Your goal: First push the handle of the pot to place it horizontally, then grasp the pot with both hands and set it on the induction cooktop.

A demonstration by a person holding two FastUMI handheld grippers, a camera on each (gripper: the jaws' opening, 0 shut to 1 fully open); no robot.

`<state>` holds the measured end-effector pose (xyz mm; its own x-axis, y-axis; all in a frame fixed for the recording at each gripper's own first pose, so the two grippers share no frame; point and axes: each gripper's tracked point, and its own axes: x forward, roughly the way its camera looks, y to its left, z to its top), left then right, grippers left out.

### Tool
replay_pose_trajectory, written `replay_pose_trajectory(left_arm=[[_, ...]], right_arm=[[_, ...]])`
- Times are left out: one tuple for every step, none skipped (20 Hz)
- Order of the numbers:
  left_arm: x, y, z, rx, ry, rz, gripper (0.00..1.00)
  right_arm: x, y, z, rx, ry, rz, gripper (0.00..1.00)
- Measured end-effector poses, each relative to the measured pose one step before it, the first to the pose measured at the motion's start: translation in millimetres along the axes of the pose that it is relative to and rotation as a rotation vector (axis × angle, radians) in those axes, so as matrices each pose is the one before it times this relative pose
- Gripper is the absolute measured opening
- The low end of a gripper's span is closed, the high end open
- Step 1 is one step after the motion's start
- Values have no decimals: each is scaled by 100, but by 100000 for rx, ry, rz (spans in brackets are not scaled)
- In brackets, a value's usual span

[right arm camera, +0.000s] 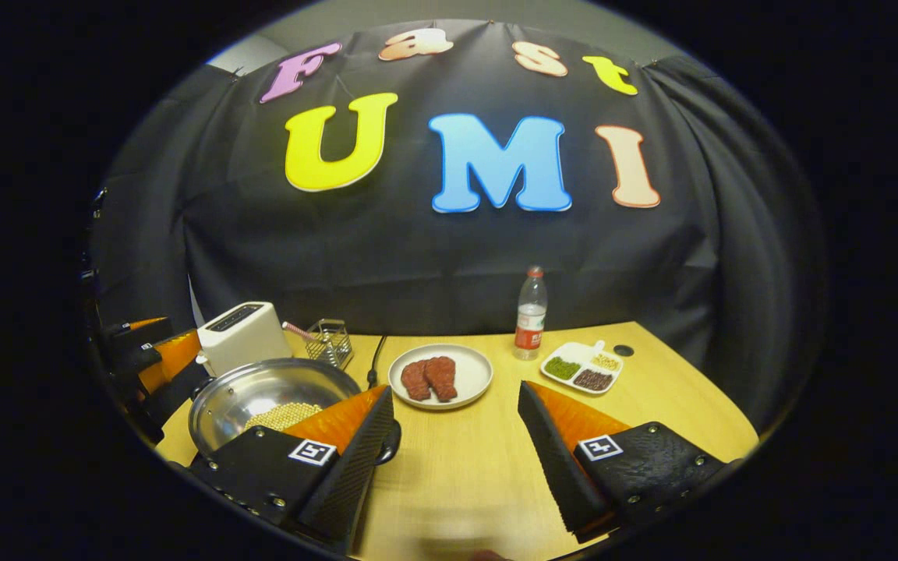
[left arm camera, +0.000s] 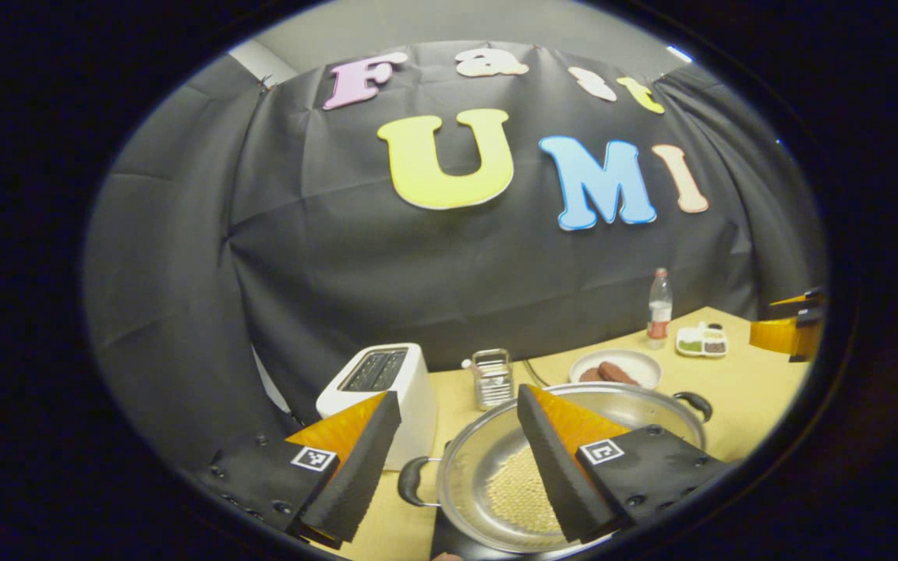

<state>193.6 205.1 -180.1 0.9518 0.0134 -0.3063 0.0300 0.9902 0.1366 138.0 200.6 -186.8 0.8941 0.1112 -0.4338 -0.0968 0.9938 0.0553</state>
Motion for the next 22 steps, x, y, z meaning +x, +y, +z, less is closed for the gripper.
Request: replay_pose_trajectory(left_arm=[[-791,-1221,1228,-1168,-1756,-238,100],[-979,-1251,1124,-1202,-1453,71,98],[-945,-1476,1222,-1478,-1722,94,98],[-965,-1141,1204,-1174,-2137,212,98],[-1120,-1427,1151,-1046,-1851,-98,99],[-1062,-1341,972,-711,-1841,81,100],[-962,-1557,836,-371,-1226,-343,100],[-1242,-1352,799,-406,-1087,240,90],[-1134,-1401,861,-806,-1107,-154,100],[-1218,-1468,615,-1090,-1067,-255,100],[-1018,-1324,636,-1216,-1035,-249,100],[-1092,-1161,257,-647,-333,164,98],[-1107,-977,461,-97,-659,408,96],[-1148,-816,441,366,-774,572,94],[-1091,-648,647,548,-1034,861,92],[-1045,-796,675,254,-827,453,90],[-978,-738,584,-306,-645,-190,90],[-934,-868,493,-213,-647,-1098,100],[-827,-485,586,464,-1140,-470,99],[-651,-252,612,899,-814,-508,97],[-579,-220,451,697,-695,-308,100],[-606,-251,413,200,-578,-556,97]], right_arm=[[-1182,-1272,884,-947,-2888,-192,98],[-1118,-1334,724,-1235,-2223,-288,97],[-1056,-1312,639,-807,-1820,-42,97],[-1076,-1202,705,-183,-1959,210,97],[-1021,-1232,637,33,-1836,276,97],[-1053,-1408,522,192,-1721,-185,97],[-1071,-1294,537,358,-1561,68,97],[-1123,-1208,432,352,-1276,175,97],[-1097,-1199,229,-58,-865,295,97],[-1247,-1343,468,-252,-1361,125,97],[-945,-946,381,-369,-1191,156,97],[-1081,-987,295,-558,-1227,475,97],[-1188,-868,320,-495,-1077,1108,97],[-926,-497,248,-218,-886,1048,97],[-969,-618,418,-341,-1259,731,97],[-907,-716,376,-277,-987,29,97],[-930,-436,281,48,-787,190,97],[-874,-161,415,528,-897,167,96],[-764,-56,417,683,-997,335,96],[-624,-126,349,500,-916,146,97],[-568,-79,224,435,-519,-299,97],[-505,-112,172,582,-297,-507,97]])
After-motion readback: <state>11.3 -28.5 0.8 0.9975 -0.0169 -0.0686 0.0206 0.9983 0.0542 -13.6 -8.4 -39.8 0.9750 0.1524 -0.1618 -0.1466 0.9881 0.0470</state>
